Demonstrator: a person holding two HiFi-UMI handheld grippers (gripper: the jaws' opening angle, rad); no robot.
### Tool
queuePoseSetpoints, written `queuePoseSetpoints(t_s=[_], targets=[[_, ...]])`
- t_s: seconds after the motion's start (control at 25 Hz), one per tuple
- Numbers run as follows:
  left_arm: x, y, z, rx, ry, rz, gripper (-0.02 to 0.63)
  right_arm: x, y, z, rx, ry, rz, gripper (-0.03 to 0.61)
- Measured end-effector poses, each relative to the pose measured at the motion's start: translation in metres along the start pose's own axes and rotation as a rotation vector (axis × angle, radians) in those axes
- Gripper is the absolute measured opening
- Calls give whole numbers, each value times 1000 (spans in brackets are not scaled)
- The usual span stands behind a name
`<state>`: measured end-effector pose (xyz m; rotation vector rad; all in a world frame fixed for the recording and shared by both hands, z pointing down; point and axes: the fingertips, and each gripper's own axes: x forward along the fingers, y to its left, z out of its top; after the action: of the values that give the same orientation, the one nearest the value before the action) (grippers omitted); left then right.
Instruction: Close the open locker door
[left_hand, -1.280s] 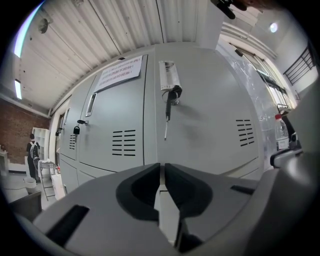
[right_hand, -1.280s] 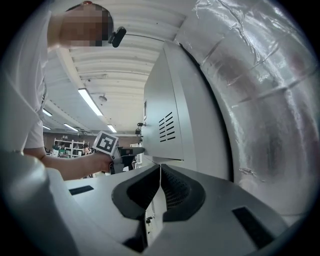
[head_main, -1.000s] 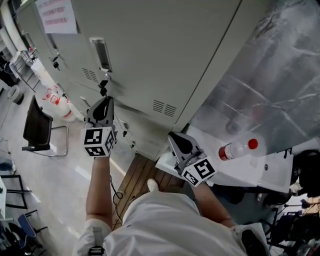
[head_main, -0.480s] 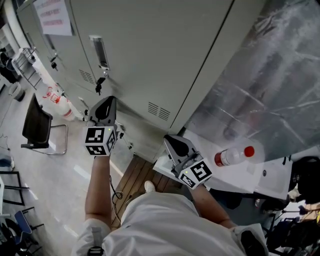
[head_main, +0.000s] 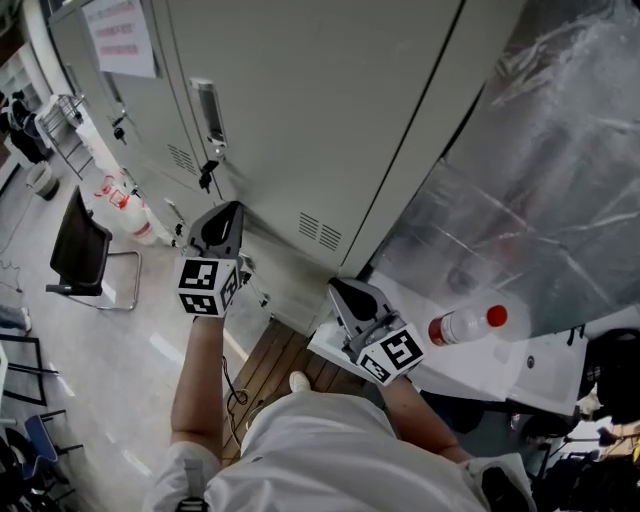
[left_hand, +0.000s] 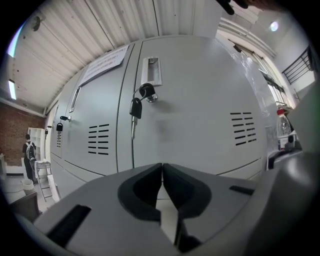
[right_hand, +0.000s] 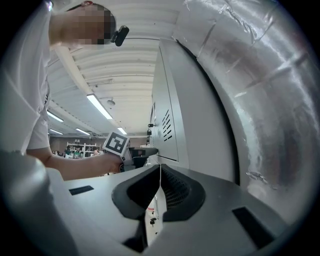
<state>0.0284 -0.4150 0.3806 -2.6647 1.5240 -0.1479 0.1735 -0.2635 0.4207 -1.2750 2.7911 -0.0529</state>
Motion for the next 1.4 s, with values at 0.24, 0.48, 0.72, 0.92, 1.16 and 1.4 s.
queuePoseSetpoints(t_s=[0.24, 0.48, 0.72, 0.92, 1.16, 1.4], targets=[[-18, 5, -5, 4, 15, -3, 12, 9, 7, -2, 6, 0, 12, 17], [-60, 25, -12, -2, 40, 25, 12, 31, 33, 0, 0, 2, 63, 17], [-119, 45, -31, 1, 80, 68, 9, 64, 76, -3, 15, 0, 159, 17], [-182, 70, -50, -18, 127, 147, 9, 94, 127, -9, 38, 9, 268, 17], [-260, 96, -69, -64, 157, 261, 9, 118, 187, -17, 57, 24, 387, 17], [-333, 104, -87, -72, 198, 350, 9, 132, 241, -24, 78, 35, 496, 17]])
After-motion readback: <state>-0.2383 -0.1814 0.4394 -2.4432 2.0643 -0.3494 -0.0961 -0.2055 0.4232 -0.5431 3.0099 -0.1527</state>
